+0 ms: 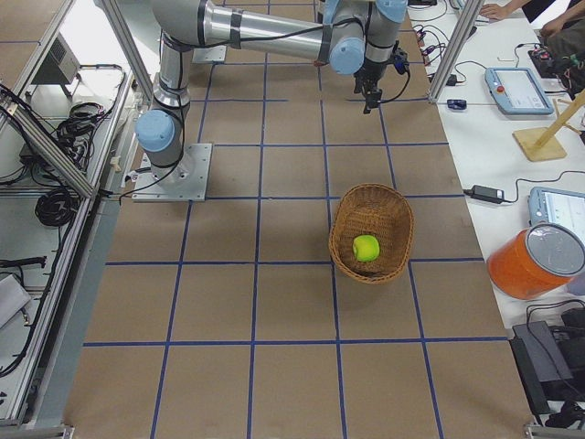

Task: Put all apples into basket
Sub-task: 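Carry the light red apple with the left gripper to the table center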

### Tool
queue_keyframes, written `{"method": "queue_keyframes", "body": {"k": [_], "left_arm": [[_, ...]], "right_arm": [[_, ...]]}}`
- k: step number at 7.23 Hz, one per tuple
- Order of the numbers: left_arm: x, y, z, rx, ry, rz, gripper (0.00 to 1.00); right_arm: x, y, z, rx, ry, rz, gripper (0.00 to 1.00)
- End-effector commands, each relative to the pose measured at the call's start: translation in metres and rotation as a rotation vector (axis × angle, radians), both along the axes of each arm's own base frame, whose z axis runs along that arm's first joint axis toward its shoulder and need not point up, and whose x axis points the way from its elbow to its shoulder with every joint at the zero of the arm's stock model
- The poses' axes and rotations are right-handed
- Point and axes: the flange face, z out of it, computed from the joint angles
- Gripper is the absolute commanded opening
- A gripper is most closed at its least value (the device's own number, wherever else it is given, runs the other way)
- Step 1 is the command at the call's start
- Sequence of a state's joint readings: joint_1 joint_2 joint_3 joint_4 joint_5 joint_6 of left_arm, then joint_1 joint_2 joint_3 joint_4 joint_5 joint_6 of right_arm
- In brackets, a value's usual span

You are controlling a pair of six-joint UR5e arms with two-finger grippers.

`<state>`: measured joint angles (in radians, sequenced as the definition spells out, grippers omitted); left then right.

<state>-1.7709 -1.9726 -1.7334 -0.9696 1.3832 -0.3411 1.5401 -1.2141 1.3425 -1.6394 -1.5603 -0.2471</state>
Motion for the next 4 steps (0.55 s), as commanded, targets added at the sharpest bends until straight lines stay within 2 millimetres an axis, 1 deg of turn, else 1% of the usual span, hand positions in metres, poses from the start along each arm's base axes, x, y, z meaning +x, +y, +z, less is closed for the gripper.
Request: {"method": "queue_keyframes", "body": {"k": [1,2,3,4], "left_arm": [[-0.044,0.007,-0.041,0.019,0.018,0.041,0.54],[-0.044,0.007,-0.052,0.037,0.015,0.046,0.86],[-0.045,0.002,-0.048,0.024,0.02,0.044,1.0],[-0.037,-0.002,-0.025,-0.006,0.019,0.046,1.0]], "right_arm": [[0.022,0.055,-0.018,0.054,-0.005,-0.024,1.0],[0.023,0.058,-0.012,0.032,-0.007,-0.018,1.0],[0.023,0.056,-0.012,0.03,-0.005,-0.025,1.0],[0.023,0.056,-0.014,0.033,-0.004,-0.022,1.0]]}}
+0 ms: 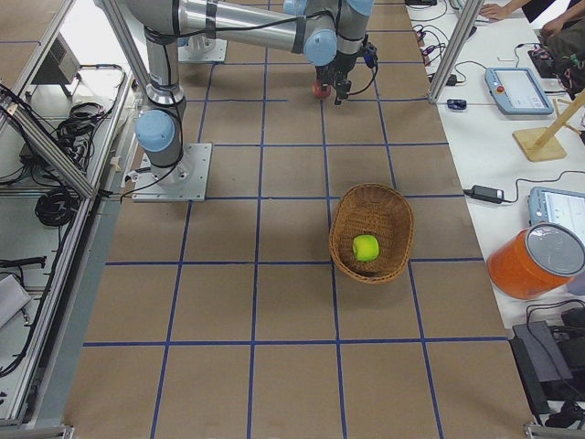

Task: Put all apples into basket
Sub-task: 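Release the red apple with the left gripper while the right grasps it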

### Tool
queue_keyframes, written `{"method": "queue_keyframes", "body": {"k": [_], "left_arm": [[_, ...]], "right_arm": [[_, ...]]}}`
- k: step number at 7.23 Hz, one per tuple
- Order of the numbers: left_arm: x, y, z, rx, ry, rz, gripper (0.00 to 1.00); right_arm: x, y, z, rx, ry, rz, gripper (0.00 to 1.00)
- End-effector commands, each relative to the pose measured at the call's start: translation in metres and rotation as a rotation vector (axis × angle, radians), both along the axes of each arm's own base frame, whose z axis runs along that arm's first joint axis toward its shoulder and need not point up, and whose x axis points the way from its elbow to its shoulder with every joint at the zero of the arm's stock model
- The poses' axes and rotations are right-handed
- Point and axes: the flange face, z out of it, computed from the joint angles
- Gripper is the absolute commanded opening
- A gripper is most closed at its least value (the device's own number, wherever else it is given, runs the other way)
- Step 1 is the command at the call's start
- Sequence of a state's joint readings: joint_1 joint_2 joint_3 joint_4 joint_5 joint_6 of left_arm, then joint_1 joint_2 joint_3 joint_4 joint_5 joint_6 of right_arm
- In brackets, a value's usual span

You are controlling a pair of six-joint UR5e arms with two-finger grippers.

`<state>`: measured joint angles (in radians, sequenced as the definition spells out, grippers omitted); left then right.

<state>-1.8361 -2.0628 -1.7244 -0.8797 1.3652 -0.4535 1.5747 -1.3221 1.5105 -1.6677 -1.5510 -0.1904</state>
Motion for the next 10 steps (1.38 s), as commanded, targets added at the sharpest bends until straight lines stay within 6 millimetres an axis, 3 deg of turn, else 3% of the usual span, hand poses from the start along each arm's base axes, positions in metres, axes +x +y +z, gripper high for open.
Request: {"method": "queue_keyframes", "body": {"k": [1,2,3,4,5,7,8,9,10], "left_arm": [[0.022,-0.012,0.037,-0.037,0.001,0.028,1.0],[0.05,-0.023,0.065,-0.009,-0.007,0.07,1.0],[0.079,-0.034,0.102,0.023,-0.018,0.056,1.0],[0.122,-0.045,0.122,0.038,-0.081,-0.01,1.0],[0.181,-0.06,0.136,0.014,-0.12,-0.081,1.0],[0.306,-0.074,0.131,-0.005,-0.168,-0.211,1.0],[0.364,-0.073,0.125,-0.018,-0.173,-0.376,1.0],[0.406,-0.072,0.118,-0.03,-0.164,-0.476,1.0],[0.431,-0.071,0.114,-0.049,-0.183,-0.653,1.0]], "right_arm": [[0.001,0.003,-0.007,0.012,0.0,-0.015,1.0],[0.005,0.005,-0.007,0.002,0.002,-0.06,1.0],[0.036,0.014,-0.028,-0.007,-0.007,-0.056,1.0],[0.079,0.023,-0.039,-0.117,-0.029,-0.013,1.0],[0.121,0.028,-0.063,-0.172,-0.043,0.003,1.0],[0.205,0.048,-0.111,-0.157,-0.048,-0.056,1.0],[0.223,0.053,-0.135,-0.153,-0.049,-0.041,1.0],[0.226,0.049,-0.145,-0.14,-0.048,-0.039,1.0],[0.232,0.05,-0.147,-0.131,-0.069,-0.033,1.0]]}}
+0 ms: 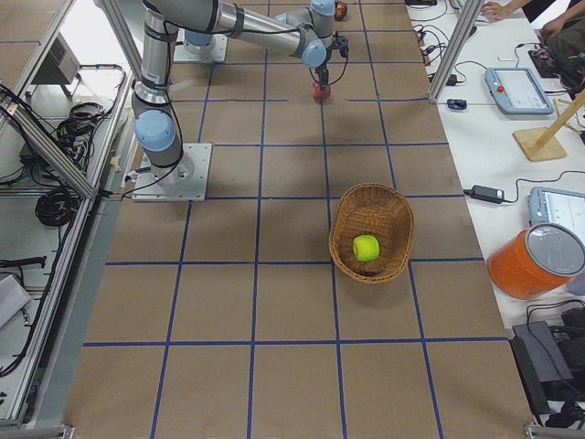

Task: Put all apples into basket
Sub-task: 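Carry the red apple to the basket with the right gripper while the left grasps another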

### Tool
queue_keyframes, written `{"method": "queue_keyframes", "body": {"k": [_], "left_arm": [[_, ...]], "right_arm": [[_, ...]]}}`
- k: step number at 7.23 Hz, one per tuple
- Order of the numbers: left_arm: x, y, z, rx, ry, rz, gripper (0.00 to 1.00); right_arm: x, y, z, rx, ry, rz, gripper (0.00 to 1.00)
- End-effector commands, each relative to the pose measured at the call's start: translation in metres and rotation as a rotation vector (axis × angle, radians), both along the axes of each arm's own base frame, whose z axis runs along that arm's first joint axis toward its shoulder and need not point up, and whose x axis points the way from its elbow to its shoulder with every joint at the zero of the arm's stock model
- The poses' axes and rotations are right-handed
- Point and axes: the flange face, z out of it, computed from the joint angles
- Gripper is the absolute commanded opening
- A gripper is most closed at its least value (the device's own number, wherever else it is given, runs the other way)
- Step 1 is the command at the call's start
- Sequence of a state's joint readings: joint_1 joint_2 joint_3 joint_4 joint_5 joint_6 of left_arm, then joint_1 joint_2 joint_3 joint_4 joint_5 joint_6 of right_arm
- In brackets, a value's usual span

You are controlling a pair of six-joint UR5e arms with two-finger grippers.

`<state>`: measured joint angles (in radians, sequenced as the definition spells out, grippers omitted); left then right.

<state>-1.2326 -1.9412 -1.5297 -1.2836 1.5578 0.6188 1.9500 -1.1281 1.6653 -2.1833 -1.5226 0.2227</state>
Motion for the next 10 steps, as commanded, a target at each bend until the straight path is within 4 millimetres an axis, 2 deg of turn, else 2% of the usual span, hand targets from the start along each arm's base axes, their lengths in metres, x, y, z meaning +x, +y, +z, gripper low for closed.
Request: {"method": "queue_keyframes", "body": {"k": [1,2,3,4,5,6,7,8,9,10], "left_arm": [[0.065,0.002,-0.005,0.0,-0.107,-0.357,1.0],[0.085,-0.003,-0.008,-0.028,-0.15,-0.45,1.0],[0.099,-0.01,-0.021,-0.041,-0.157,-0.588,1.0],[0.124,-0.009,-0.038,-0.023,-0.138,-0.683,1.0],[0.148,-0.004,-0.053,-0.022,-0.101,-0.702,1.0],[0.162,0.003,-0.064,-0.008,-0.07,-0.711,1.0],[0.163,0.0,-0.074,0.001,-0.055,-0.731,1.0],[0.161,-0.006,-0.083,-0.022,-0.025,-0.766,1.0],[0.163,-0.014,-0.096,-0.056,0.002,-0.802,1.0],[0.166,-0.022,-0.101,-0.059,0.002,-0.805,1.0]], "right_arm": [[0.012,-0.004,-0.021,0.006,-0.023,0.016,1.0],[0.013,-0.007,-0.045,0.007,-0.021,0.015,1.0],[0.016,-0.013,-0.057,0.011,-0.022,0.008,1.0],[0.015,-0.014,-0.059,0.003,-0.01,0.03,1.0],[0.011,-0.018,-0.058,-0.012,-0.006,0.066,0.7],[0.007,-0.022,-0.051,-0.017,-0.02,0.061,0.21],[-0.004,-0.031,-0.031,-0.059,-0.001,0.069,0.07],[-0.038,-0.043,0.019,-0.089,0.049,0.103,0.05],[-0.108,-0.063,0.06,-0.059,0.074,0.118,0.04],[-0.2,-0.083,0.093,-0.069,0.083,0.072,0.04]]}}
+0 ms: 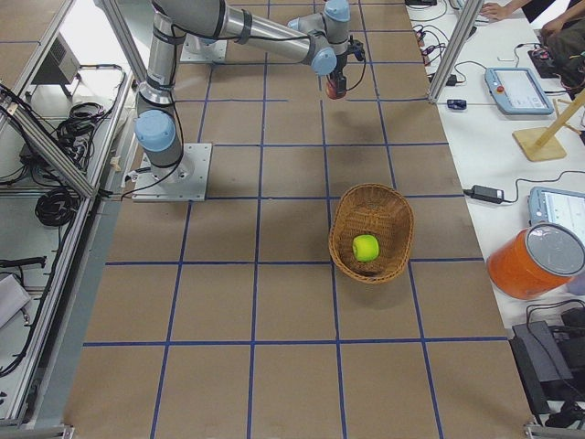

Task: Put all apples into basket
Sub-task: 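Carry the red apple to the basket with the right gripper while the left grasps another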

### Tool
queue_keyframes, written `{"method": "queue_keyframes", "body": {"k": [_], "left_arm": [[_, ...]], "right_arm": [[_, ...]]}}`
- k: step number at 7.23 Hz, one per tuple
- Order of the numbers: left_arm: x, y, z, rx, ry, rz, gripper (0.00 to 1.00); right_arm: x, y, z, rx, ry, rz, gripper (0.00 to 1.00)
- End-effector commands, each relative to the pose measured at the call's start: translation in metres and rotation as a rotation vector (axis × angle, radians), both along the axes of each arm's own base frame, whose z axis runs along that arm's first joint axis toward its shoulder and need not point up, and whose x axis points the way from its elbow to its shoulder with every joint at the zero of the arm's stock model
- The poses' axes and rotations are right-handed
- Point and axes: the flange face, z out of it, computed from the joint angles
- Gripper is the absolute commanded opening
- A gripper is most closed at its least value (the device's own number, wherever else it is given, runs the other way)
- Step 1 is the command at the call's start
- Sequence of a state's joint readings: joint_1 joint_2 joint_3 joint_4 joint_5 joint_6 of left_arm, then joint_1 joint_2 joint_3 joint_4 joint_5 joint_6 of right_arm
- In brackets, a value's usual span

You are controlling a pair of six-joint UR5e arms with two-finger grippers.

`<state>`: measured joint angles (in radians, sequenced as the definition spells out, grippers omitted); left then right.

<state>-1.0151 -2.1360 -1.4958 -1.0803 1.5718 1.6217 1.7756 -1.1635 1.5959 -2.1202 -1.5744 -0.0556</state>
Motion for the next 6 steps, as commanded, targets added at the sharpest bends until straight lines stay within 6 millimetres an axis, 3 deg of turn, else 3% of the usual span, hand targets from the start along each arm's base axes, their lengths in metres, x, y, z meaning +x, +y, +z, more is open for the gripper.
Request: {"method": "queue_keyframes", "body": {"k": [1,2,3,4,5,6], "left_arm": [[0.006,-0.016,-0.01,-0.018,0.017,-0.037,1.0],[0.006,-0.024,-0.013,-0.039,0.04,-0.06,1.0],[0.003,-0.027,-0.019,-0.047,0.04,-0.083,1.0],[0.004,-0.028,-0.026,-0.039,0.045,-0.085,1.0],[0.002,-0.03,-0.033,-0.035,0.053,-0.088,1.0],[0.001,-0.032,-0.036,-0.045,0.058,-0.088,1.0]], "right_arm": [[-0.184,-0.026,0.06,0.009,0.036,-0.062,0.04],[-0.278,-0.032,0.062,0.001,0.062,0.014,0.05],[-0.354,-0.032,0.049,0.013,0.074,0.055,0.05],[-0.404,-0.04,0.029,-0.018,0.107,0.106,0.07],[-0.432,-0.042,0.002,-0.015,0.114,0.123,0.13],[-0.456,-0.048,-0.013,-0.03,0.141,0.159,0.24]]}}
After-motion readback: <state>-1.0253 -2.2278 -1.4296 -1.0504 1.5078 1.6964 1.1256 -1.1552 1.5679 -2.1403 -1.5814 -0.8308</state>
